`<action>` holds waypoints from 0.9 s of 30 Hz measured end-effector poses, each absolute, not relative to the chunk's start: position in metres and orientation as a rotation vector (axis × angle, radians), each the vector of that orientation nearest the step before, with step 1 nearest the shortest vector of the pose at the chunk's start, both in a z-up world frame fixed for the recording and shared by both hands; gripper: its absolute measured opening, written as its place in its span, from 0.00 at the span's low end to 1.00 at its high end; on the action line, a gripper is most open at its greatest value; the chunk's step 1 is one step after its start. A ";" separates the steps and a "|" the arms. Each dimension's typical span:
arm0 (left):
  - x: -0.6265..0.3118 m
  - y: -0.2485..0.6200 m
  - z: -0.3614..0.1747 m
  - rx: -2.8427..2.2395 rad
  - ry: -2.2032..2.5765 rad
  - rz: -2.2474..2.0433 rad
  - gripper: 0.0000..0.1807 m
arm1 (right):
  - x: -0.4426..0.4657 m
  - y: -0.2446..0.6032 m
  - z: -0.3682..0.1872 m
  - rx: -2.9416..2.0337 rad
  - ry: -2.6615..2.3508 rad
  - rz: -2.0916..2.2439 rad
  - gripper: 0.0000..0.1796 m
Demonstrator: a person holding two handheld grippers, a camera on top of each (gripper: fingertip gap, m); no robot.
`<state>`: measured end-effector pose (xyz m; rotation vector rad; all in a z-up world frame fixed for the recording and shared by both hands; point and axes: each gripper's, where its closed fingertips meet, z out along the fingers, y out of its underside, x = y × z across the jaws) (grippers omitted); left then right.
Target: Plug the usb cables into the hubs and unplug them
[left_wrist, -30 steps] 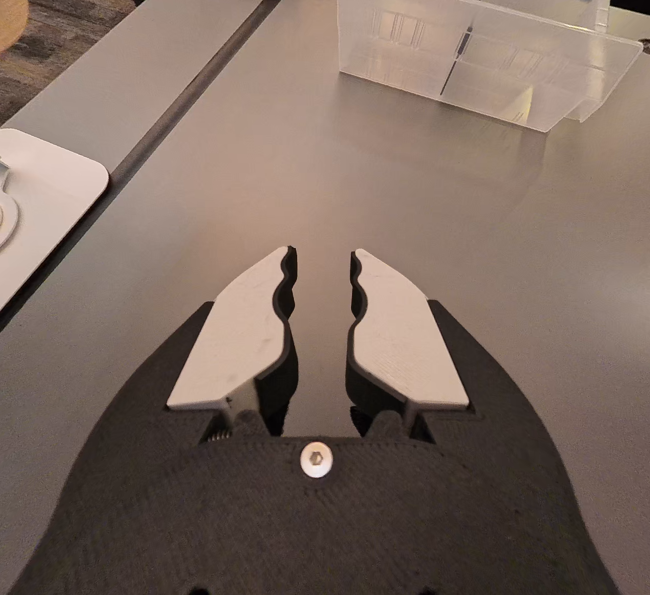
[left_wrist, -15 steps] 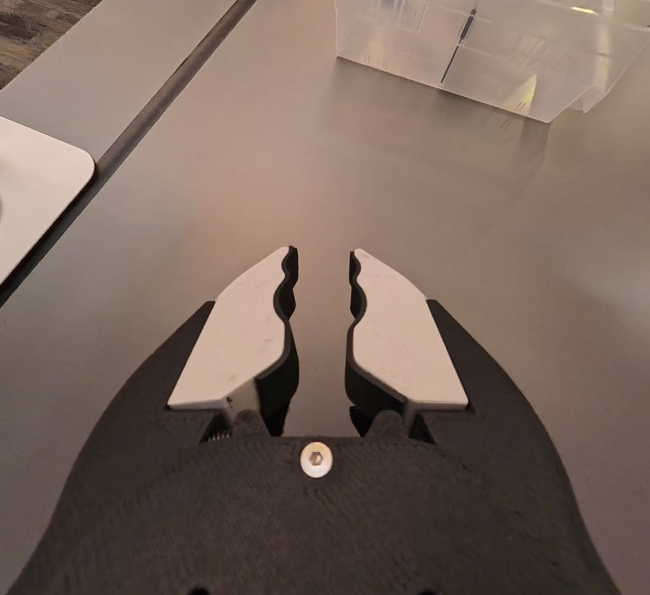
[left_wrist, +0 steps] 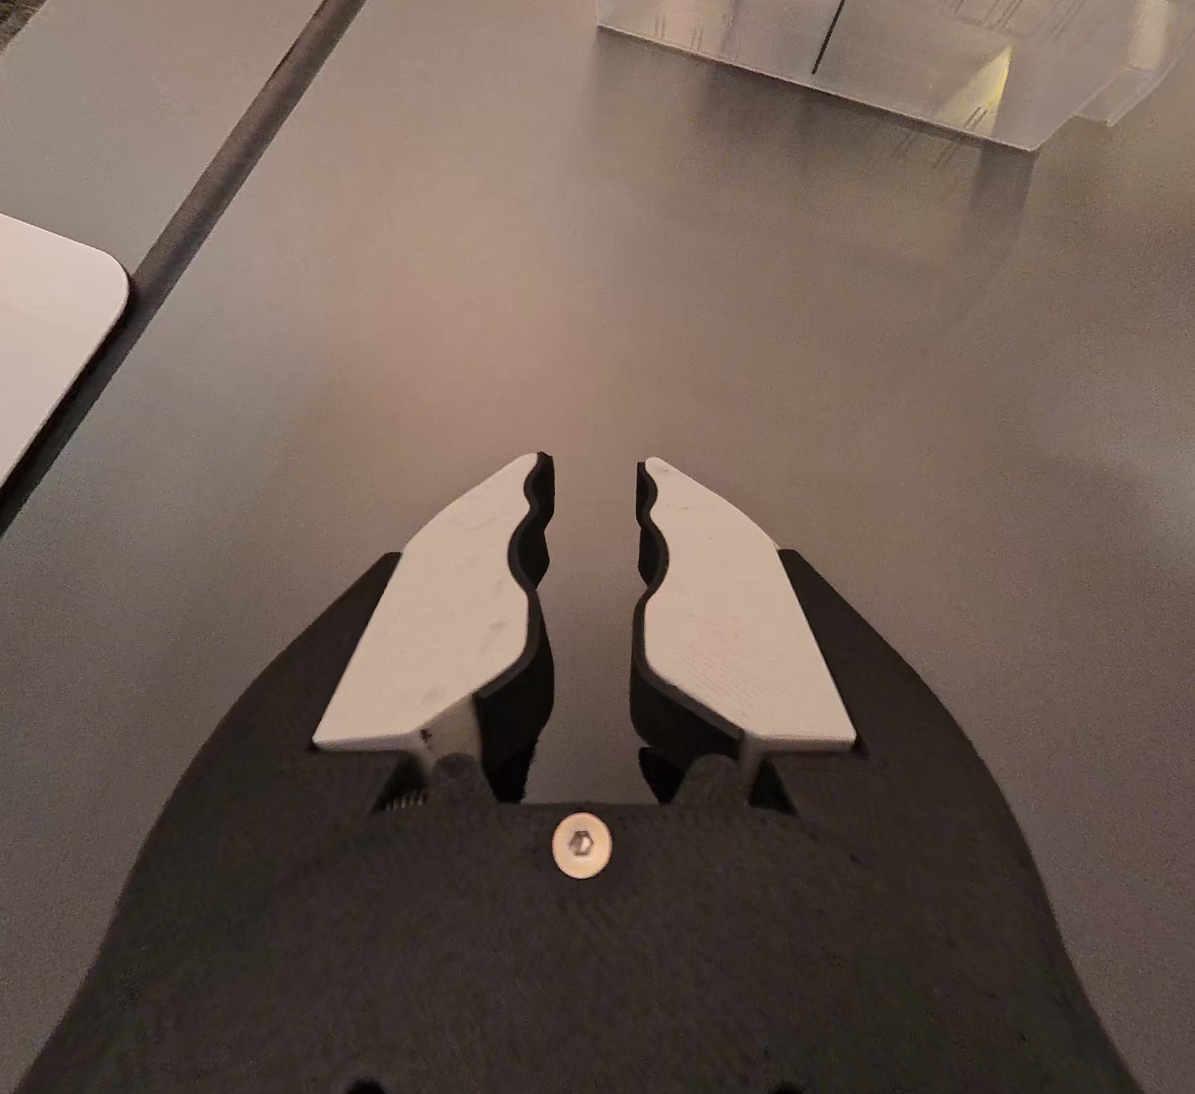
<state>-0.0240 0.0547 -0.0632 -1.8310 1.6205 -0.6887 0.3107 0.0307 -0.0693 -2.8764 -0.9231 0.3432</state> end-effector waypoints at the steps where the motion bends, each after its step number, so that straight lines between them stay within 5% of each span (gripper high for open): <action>1: -0.024 0.055 -0.061 -1.826 1.613 -0.687 0.13 | 0.310 0.037 -0.073 -2.858 -0.920 0.324 0.16; 8: -0.029 0.060 -0.054 -1.835 1.569 -0.719 0.14 | 0.324 0.043 -0.055 -2.751 -0.963 0.060 0.25; 13: -0.033 0.066 -0.042 -1.821 1.508 -0.749 0.14 | 0.318 0.034 0.024 -2.466 -0.879 -0.061 0.25; 20: -0.035 0.071 0.009 -1.688 1.320 -0.855 0.14 | 0.136 -0.025 0.205 -1.367 -0.757 0.192 0.27; 27: -0.101 0.074 0.100 -1.505 0.992 -0.798 0.17 | -0.016 -0.045 0.226 -1.105 -0.775 0.447 0.27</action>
